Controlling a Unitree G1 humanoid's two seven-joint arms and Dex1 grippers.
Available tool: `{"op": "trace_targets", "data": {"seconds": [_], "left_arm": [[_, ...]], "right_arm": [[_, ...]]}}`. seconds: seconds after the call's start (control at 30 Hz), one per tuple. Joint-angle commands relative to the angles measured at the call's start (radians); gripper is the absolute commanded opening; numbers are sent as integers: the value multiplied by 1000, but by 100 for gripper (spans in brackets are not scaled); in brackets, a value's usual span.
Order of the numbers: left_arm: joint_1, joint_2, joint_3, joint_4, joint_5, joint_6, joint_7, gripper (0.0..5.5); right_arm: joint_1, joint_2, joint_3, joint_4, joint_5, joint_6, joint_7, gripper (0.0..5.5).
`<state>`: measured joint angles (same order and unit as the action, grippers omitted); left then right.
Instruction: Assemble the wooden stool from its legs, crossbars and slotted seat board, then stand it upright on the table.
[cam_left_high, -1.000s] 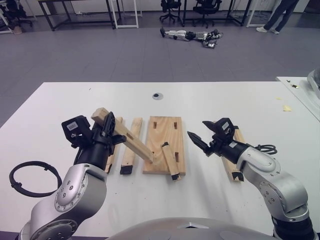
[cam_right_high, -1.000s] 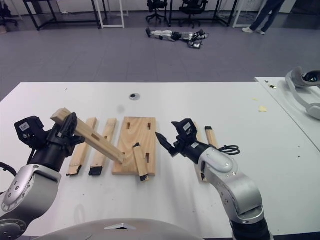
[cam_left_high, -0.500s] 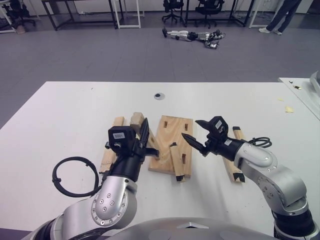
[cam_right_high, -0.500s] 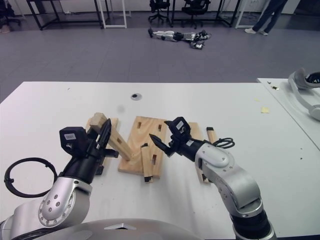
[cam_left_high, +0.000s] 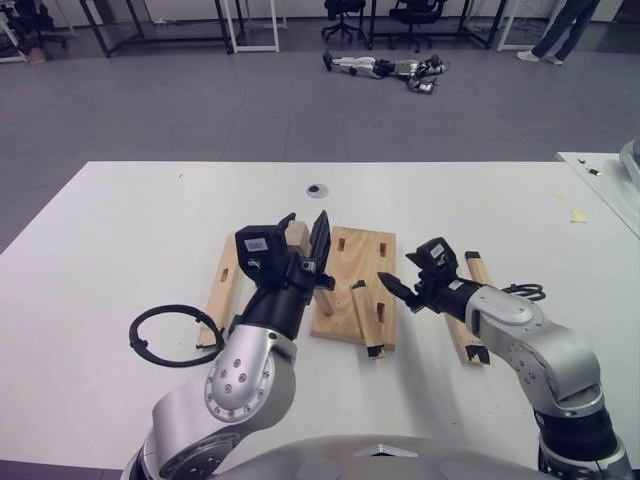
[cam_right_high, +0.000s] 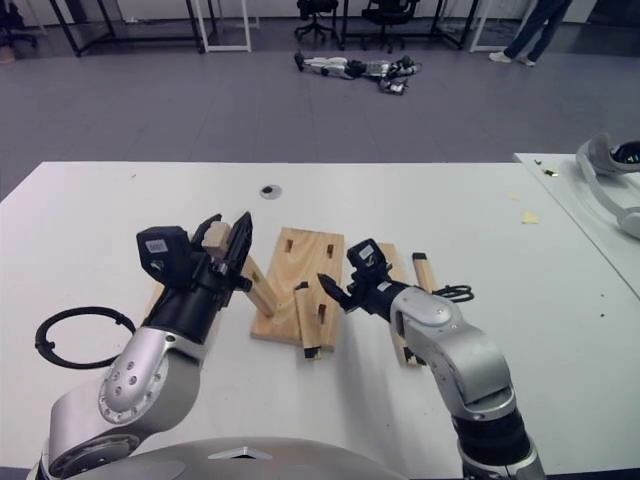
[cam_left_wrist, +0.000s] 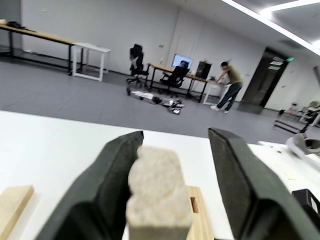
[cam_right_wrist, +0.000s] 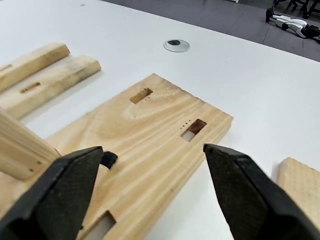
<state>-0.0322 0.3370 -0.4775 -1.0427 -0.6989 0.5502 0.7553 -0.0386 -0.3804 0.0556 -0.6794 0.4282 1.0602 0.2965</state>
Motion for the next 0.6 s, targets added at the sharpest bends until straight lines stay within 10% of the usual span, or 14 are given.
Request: {"op": "trace_targets", "data": {"seconds": [0.03, 0.3, 0.6], "left_arm": [[24, 140, 122, -4, -33, -122, -175, 298], [-146, 219, 516, 72, -106, -96, -295, 344], [-234, 190, 585, 153, -50, -38, -384, 348]], "right_arm": [[41, 109, -32, -117, 69, 158, -76, 377], [140, 146, 116, -107, 10, 256, -190, 377], [135, 84, 207, -36, -92, 231, -231, 280]]}}
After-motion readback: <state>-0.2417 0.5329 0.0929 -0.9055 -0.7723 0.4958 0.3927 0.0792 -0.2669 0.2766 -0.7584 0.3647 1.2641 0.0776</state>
